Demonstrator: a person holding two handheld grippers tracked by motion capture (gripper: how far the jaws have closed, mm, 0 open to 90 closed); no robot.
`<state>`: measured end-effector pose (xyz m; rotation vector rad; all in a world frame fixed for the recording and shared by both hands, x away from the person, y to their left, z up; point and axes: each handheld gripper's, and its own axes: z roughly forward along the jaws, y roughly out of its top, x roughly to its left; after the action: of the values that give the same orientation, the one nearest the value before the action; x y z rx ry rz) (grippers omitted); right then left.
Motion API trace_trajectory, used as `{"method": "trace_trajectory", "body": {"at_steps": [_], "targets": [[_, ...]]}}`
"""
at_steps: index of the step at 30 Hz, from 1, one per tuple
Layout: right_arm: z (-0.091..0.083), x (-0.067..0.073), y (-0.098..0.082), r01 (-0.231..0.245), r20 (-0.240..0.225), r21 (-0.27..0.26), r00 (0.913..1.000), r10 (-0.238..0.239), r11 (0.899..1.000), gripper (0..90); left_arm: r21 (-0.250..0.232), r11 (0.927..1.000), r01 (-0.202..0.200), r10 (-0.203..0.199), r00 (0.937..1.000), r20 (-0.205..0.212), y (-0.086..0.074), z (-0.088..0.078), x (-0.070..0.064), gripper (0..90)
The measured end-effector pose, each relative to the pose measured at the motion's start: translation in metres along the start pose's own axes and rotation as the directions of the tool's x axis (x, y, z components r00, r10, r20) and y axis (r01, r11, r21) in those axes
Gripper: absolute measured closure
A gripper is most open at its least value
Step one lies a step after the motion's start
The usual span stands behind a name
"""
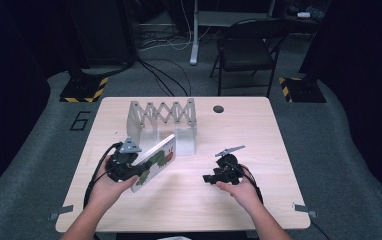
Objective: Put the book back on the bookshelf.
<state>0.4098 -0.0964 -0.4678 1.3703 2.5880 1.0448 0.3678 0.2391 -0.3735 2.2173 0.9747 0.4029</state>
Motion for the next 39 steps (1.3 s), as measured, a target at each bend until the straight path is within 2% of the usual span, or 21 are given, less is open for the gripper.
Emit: {"method": "trace_trajectory", "body": {"at_steps": [6,7,11,12,14,15,16,17,20,22,27,32,34,35,37,39], "targets": [[-0.003,-0.003,0.000,-0.006,0.004,-0.018,1.0000,0.006,1.000,41.8,-0.010,0.9998,0.020,-0.020,0.9995,-0.025,-0.004,-0.009,0.007,76.1],[-0.005,-0.003,0.001,-0.008,0.007,-0.020,0.9999,0.008,1.000,41.7,-0.032,0.9987,0.040,-0.042,0.9983,-0.040,-0.008,-0.010,0.009,76.1],[-0.012,-0.005,0.005,-0.019,0.009,-0.034,0.9998,0.019,0.999,41.7,-0.021,0.9984,0.053,-0.054,0.9977,-0.042,-0.011,-0.014,0.014,76.1],[-0.015,-0.007,0.007,-0.016,0.018,-0.046,0.9997,0.017,0.999,41.7,-0.024,0.9973,0.069,-0.071,0.9960,-0.055,-0.012,-0.014,0.016,76.1],[-0.015,-0.009,0.007,-0.005,0.017,-0.053,0.9998,0.006,0.999,41.7,-0.026,0.9970,0.072,-0.074,0.9954,-0.061,-0.013,-0.014,0.017,76.1],[-0.016,-0.007,0.008,-0.022,0.014,-0.047,0.9996,0.023,0.999,41.7,-0.027,0.9967,0.077,-0.079,0.9946,-0.067,-0.013,-0.015,0.017,76.1],[-0.014,-0.006,0.012,-0.017,0.004,-0.044,0.9999,0.017,0.999,41.6,-0.042,0.9940,0.101,-0.104,0.9912,-0.081,-0.015,-0.015,0.017,76.1],[-0.014,-0.006,0.012,-0.017,0.004,-0.044,0.9999,0.017,0.999,41.6,-0.042,0.9940,0.101,-0.104,0.9912,-0.081,-0.015,-0.015,0.017,76.1],[-0.011,0.000,0.021,0.017,-0.012,-0.044,0.9998,-0.018,0.999,41.4,-0.049,0.9898,0.134,-0.139,0.9831,-0.119,-0.019,-0.017,0.020,76.1],[-0.010,0.002,0.025,0.027,-0.019,-0.040,0.9994,-0.028,0.999,41.4,-0.050,0.9887,0.141,-0.146,0.9823,-0.117,-0.020,-0.017,0.021,76.1],[-0.010,0.004,0.031,0.058,-0.016,-0.031,0.9982,-0.059,0.998,41.4,-0.048,0.9807,0.189,-0.195,0.9681,-0.158,-0.023,-0.017,0.026,76.1],[-0.008,-0.002,0.030,0.058,-0.023,-0.043,0.9980,-0.059,0.997,41.4,-0.076,0.9709,0.227,-0.238,0.9518,-0.194,-0.024,-0.012,0.027,76.1],[-0.006,-0.002,0.027,0.058,-0.018,-0.034,0.9981,-0.058,0.998,41.1,-0.083,0.9679,0.237,-0.250,0.9464,-0.205,-0.023,-0.009,0.027,76.1],[-0.003,-0.001,0.026,0.071,-0.002,-0.031,0.9975,-0.071,0.997,41.1,-0.089,0.9640,0.250,-0.264,0.9419,-0.208,-0.023,-0.008,0.027,76.1],[0.001,0.000,0.023,0.097,0.017,-0.015,0.9952,-0.097,0.995,41.2,-0.091,0.9627,0.255,-0.269,0.9401,-0.210,-0.022,-0.005,0.027,76.1],[0.004,0.000,0.022,0.108,0.024,-0.004,0.9939,-0.108,0.994,41.1,-0.104,0.9592,0.263,-0.280,0.9345,-0.220,-0.020,-0.001,0.027,76.1]]}}
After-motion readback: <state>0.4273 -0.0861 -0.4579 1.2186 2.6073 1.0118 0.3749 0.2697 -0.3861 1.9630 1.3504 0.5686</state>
